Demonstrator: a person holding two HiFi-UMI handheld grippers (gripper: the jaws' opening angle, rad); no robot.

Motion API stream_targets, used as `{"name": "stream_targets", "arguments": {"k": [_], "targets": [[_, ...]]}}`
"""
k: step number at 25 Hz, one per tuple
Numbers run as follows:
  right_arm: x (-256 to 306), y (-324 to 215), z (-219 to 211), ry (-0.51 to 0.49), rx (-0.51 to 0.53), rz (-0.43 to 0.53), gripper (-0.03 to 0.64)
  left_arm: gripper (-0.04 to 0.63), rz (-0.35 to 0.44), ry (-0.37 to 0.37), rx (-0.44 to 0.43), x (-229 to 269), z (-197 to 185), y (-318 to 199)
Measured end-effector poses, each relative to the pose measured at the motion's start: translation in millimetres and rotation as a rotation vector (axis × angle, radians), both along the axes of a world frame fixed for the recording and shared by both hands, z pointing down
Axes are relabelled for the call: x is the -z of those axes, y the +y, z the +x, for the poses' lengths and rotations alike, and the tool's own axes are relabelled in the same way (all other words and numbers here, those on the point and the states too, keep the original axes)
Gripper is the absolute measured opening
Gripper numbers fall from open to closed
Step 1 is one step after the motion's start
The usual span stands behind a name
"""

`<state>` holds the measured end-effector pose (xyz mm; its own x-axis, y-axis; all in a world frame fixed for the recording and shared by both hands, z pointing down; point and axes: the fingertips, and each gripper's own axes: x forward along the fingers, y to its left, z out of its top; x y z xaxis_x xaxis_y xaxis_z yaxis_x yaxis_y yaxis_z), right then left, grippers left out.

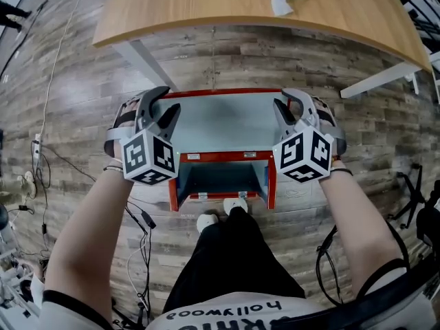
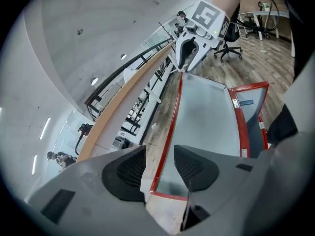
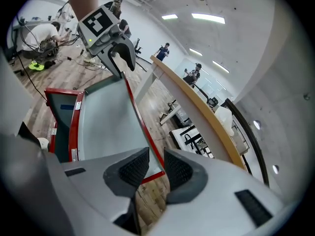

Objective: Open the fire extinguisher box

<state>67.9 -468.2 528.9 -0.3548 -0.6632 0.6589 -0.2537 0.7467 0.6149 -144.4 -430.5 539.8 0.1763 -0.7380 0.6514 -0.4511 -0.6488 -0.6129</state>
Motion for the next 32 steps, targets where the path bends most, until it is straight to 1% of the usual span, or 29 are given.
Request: {"name": "stream_targets", "arguments": {"k": [3,5,7,9,11,14,17,18,19,22,25,28,30,32], "targets": [[6.2,10.2,2.6,-0.004,-0.016,-0.013,0.095,0.176,0.008,0.008,0.027,9.3,-3.1,8.8],[11.8,18.4,3.6,-0.019,-0.038,-0.030,0.095,0.176,0.010,0.036,0.055,15.7,-5.6,15.6],[20.2,30.1,2.4,-0.051,-0.058,-0.049,0.094,0.176,0.007,0.082,0.076,23.2,-5.2,25.1],[33.3,47.5,-2.5,-0.120,-0.085,-0.085,0.086,0.174,0.006,0.152,0.090,34.8,-1.0,38.1],[49.2,70.4,-8.8,-0.211,-0.117,-0.134,0.069,0.163,0.008,0.259,0.114,52.6,6.1,54.8],[73.7,107.3,-17.6,-0.329,-0.163,-0.206,0.054,0.146,-0.005,0.476,0.173,89.0,18.8,81.5],[98.6,138.0,-25.6,-0.450,-0.217,-0.271,0.040,0.101,0.022,0.667,0.182,137.3,32.8,104.4],[107.6,147.8,-27.7,-0.497,-0.240,-0.296,0.037,0.070,0.039,0.723,0.179,153.6,37.2,112.8],[117.2,157.4,-29.3,-0.545,-0.263,-0.319,0.034,0.053,0.055,0.774,0.176,169.4,41.8,121.5],[151.1,182.7,-35.0,-0.677,-0.313,-0.359,0.031,0.041,0.083,0.894,0.162,211.0,54.0,147.0],[190.6,207.0,-42.4,-0.763,-0.319,-0.345,0.029,0.041,0.102,0.958,0.153,247.5,60.3,173.6],[230.9,233.4,-51.9,-0.822,-0.286,-0.321,0.026,0.041,0.107,0.978,0.112,281.4,64.2,203.1],[256.1,250.8,-59.5,-0.844,-0.244,-0.294,0.026,0.041,0.113,0.995,0.094,302.4,61.1,221.9],[275.9,267.4,-65.8,-0.837,-0.204,-0.255,0.026,0.041,0.102,1.052,0.102,319.2,55.7,239.1]]}}
